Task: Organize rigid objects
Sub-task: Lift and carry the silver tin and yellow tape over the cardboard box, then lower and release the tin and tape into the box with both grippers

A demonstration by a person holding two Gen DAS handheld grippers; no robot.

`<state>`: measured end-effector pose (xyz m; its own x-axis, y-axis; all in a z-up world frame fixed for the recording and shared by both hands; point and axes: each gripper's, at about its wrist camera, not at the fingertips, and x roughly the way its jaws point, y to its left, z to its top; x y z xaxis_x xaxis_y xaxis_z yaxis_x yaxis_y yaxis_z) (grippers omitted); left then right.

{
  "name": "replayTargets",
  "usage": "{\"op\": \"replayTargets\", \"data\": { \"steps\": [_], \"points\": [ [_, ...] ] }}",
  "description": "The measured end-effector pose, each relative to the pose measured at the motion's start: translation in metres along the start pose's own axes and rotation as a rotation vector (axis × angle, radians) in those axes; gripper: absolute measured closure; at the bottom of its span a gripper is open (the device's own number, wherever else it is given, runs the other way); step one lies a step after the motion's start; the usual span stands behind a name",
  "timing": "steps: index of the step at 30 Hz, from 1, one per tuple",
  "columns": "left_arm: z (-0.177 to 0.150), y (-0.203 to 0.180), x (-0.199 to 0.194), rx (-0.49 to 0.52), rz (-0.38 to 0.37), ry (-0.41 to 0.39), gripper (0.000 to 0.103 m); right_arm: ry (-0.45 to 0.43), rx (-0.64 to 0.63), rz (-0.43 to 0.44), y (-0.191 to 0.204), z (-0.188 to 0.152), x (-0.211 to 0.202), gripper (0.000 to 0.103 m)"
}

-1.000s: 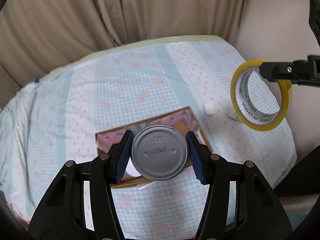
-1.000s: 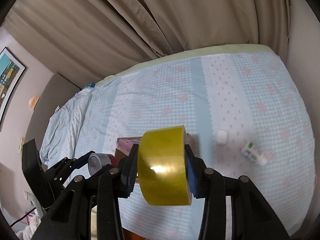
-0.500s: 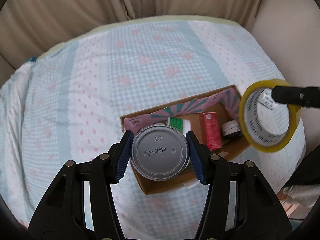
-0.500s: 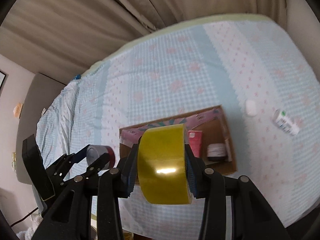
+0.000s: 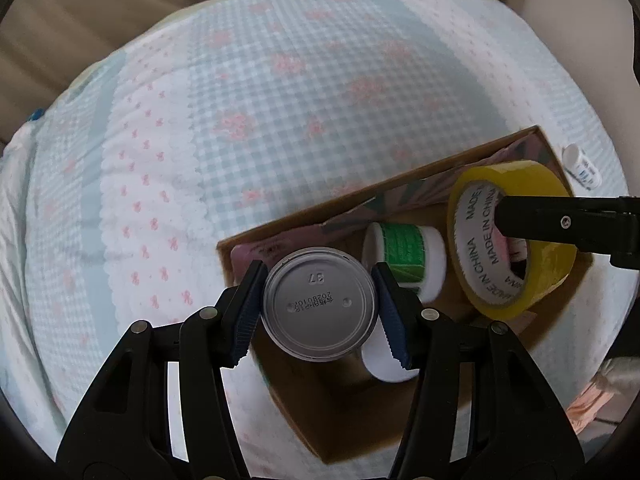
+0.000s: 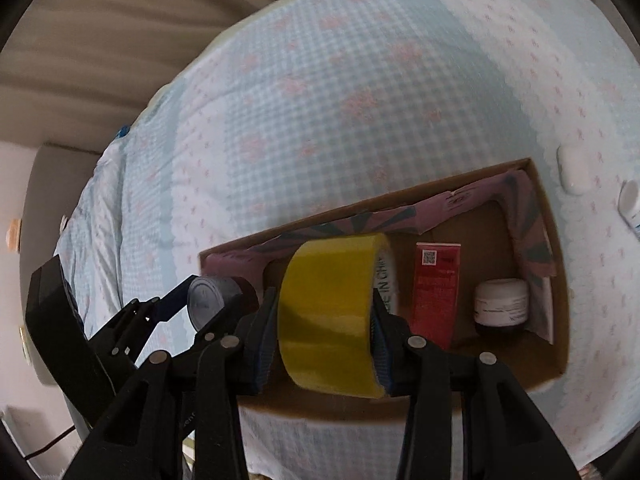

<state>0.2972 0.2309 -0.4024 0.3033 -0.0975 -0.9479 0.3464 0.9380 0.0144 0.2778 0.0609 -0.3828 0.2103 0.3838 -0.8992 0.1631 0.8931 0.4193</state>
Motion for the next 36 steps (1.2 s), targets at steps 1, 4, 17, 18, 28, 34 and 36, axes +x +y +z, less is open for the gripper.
{"op": "replayTargets", "data": {
  "steps": [1,4,17,18,28,34,36],
  "points": [
    [0.001,0.000,0.004,0.005,-0.002,0.007,0.052,0.002,0.010,-0.004,-0.002,0.002,0.004,0.065],
    [0.004,-0.003,0.012,0.027,0.004,0.024,0.052,0.024,0.047,-0.003,-0.010,0.007,0.013,0.065],
    [0.007,-0.015,0.006,0.053,-0.095,0.009,0.000,0.033,0.091,-0.049,-0.021,0.022,0.013,0.002],
    [0.007,-0.016,0.005,0.054,-0.099,0.010,0.000,0.028,0.103,-0.051,-0.026,0.022,0.011,0.002],
    [-0.006,-0.012,-0.019,0.022,-0.105,-0.015,0.000,-0.001,0.114,-0.065,-0.031,0.009,-0.003,0.002],
    [-0.014,-0.014,-0.053,-0.012,-0.101,-0.056,0.000,-0.049,0.075,-0.062,-0.019,0.000,-0.027,0.002],
    [-0.017,-0.016,-0.070,-0.021,-0.097,-0.077,0.000,-0.069,0.049,-0.068,-0.011,-0.004,-0.038,0.002]
  ]
}}
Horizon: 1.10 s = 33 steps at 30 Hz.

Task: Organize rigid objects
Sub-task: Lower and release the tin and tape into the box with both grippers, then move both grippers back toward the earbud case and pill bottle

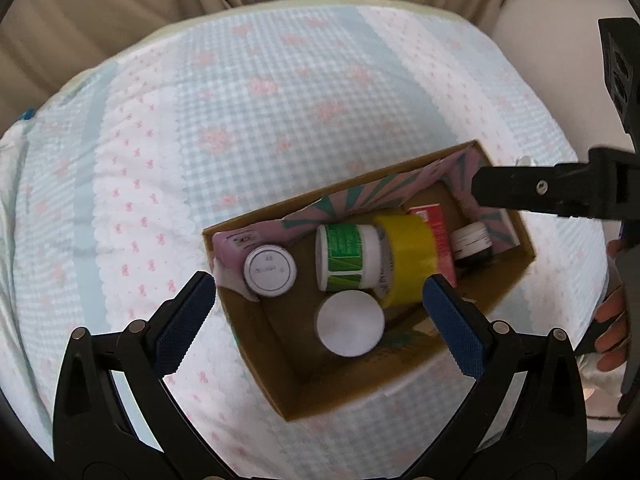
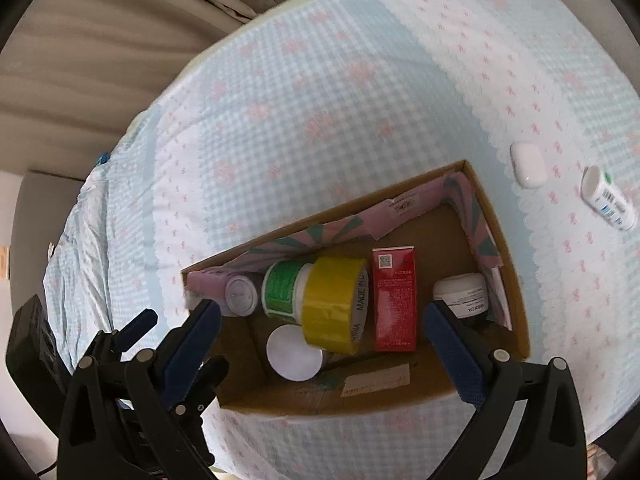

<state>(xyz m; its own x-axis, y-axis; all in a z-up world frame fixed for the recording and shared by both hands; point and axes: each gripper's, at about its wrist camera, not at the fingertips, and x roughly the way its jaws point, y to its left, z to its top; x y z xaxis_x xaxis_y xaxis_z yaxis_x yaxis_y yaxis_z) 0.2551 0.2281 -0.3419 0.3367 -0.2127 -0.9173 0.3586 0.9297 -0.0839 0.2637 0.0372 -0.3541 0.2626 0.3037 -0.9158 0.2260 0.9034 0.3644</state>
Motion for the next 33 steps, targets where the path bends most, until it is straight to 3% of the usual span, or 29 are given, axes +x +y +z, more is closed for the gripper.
{"op": "replayTargets", "data": {
  "steps": [9,19,25,29,33],
  "points": [
    [-0.019,-0.016,-0.088,-0.056,0.023,-0.088,0.000,-0.136,-0.120,-0.037,0.023,-0.032,-0.079,0.002],
    [-0.034,-0.056,-0.162,-0.102,0.107,-0.179,0.000,-0.323,-0.291,-0.133,0.025,-0.074,-0.181,0.002],
    [-0.030,-0.111,-0.193,-0.072,0.148,-0.233,0.000,-0.379,-0.320,-0.137,-0.007,-0.090,-0.226,0.002],
    [-0.024,-0.158,-0.206,-0.079,0.182,-0.290,0.000,-0.400,-0.406,-0.144,-0.035,-0.096,-0.252,0.002],
    [-0.016,-0.215,-0.206,-0.059,0.182,-0.320,0.000,-0.436,-0.436,-0.149,-0.080,-0.093,-0.281,0.002]
  ]
}}
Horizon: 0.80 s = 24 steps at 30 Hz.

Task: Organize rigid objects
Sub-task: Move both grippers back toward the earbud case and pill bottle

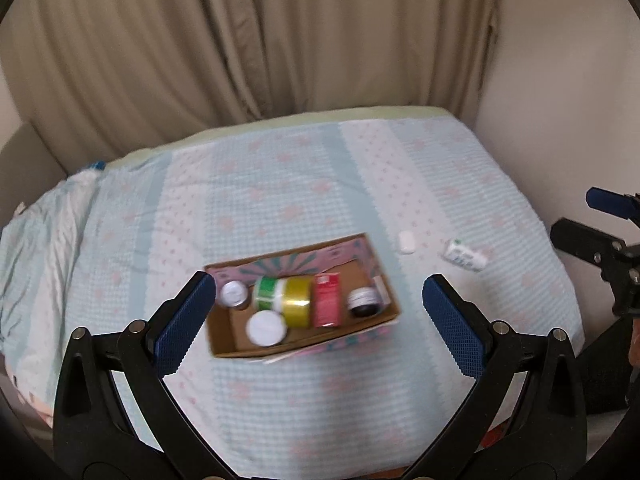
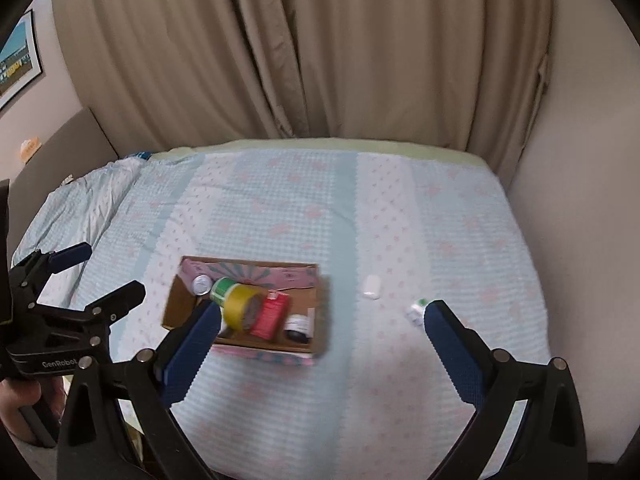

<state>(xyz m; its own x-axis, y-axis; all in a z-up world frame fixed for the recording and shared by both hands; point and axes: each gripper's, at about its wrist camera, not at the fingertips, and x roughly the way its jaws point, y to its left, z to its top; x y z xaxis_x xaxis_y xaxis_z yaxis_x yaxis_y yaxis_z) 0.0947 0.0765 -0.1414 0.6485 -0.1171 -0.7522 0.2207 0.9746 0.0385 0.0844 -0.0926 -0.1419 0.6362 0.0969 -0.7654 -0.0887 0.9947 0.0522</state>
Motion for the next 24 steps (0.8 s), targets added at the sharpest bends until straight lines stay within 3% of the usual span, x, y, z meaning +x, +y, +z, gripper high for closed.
{"op": "replayTargets", "data": {
  "steps": [3,11,19,24],
  "points": [
    [0.006,-0.042,0.007,0.020,0.012,-0.001,0.000,-0.005,0.010,-0.001,-0.042,-0.004,-0.007,0.002],
    [0.027,-0.118,0.054,0.012,-0.061,0.055,0.000,0.057,0.007,-0.020,-0.135,-0.019,0.018,0.002],
    [0.047,-0.158,0.127,0.074,-0.103,0.112,0.000,0.140,0.015,0.005,-0.170,-0.032,0.076,0.002],
    [0.049,-0.166,0.196,0.073,-0.122,0.195,0.000,0.183,-0.027,0.033,-0.178,-0.035,0.122,0.002]
  ]
}}
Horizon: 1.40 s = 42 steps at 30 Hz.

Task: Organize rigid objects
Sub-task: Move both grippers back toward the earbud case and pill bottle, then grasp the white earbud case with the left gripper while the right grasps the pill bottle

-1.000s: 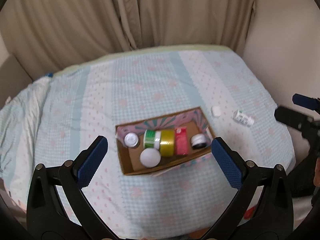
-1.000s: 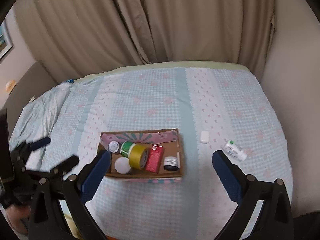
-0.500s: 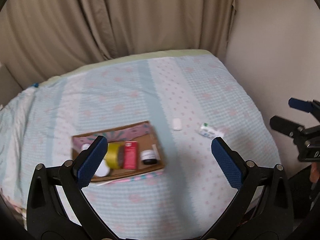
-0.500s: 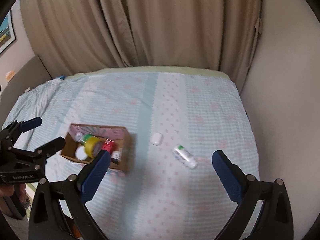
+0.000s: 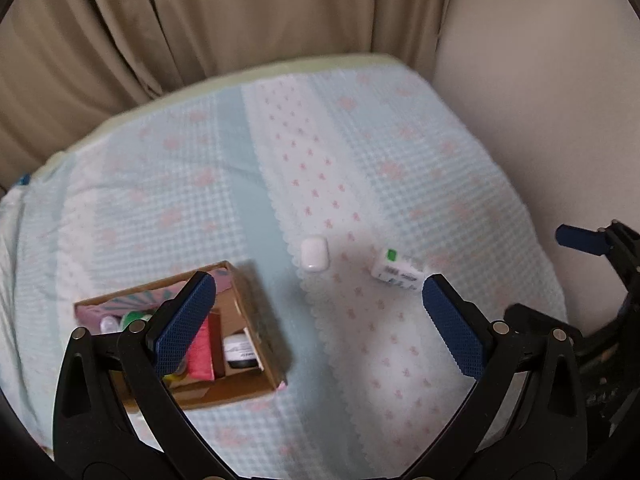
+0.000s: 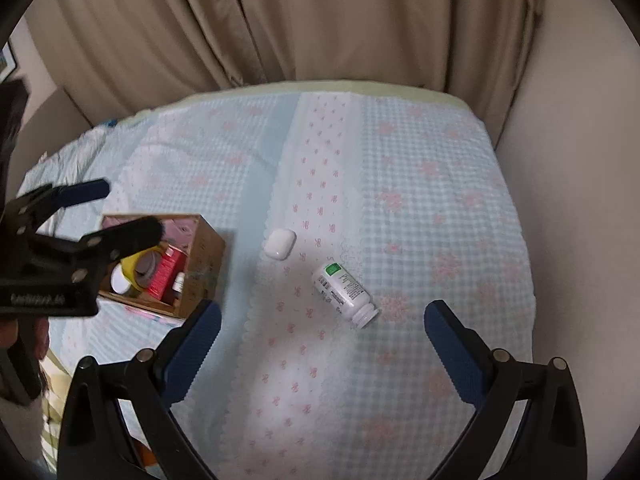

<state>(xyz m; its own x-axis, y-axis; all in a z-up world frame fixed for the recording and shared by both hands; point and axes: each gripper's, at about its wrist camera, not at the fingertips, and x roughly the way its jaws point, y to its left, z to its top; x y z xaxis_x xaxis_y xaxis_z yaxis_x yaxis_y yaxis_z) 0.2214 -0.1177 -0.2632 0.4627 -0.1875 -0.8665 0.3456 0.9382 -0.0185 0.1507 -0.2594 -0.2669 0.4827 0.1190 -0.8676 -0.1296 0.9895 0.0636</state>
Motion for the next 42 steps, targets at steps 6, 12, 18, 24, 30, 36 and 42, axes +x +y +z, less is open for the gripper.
{"op": "replayTargets", "data": {
  "steps": [6,12,18,24,30,36,42],
  "points": [
    [0.011,0.014,0.091,-0.038,-0.024,0.117,0.000,0.062,-0.084,0.009,-0.008,0.005,0.061,0.002],
    [0.011,0.029,0.175,-0.126,-0.019,0.244,0.002,0.172,-0.177,-0.003,-0.014,0.007,0.126,0.002],
    [0.009,0.030,0.233,-0.154,0.023,0.316,0.009,0.303,-0.270,-0.020,-0.017,0.006,0.183,0.016],
    [0.004,0.034,0.278,-0.172,0.019,0.371,0.019,0.393,-0.355,-0.037,-0.011,0.002,0.227,0.017],
    [-0.002,0.030,0.299,-0.160,0.021,0.389,0.029,0.464,-0.427,-0.042,-0.002,-0.004,0.254,0.029],
    [-0.006,0.026,0.294,-0.141,0.012,0.345,0.056,0.522,-0.447,-0.041,-0.002,-0.014,0.272,0.049],
    [-0.004,0.027,0.289,-0.135,-0.001,0.351,0.062,0.527,-0.433,-0.043,-0.002,-0.016,0.268,0.052]
  ]
}}
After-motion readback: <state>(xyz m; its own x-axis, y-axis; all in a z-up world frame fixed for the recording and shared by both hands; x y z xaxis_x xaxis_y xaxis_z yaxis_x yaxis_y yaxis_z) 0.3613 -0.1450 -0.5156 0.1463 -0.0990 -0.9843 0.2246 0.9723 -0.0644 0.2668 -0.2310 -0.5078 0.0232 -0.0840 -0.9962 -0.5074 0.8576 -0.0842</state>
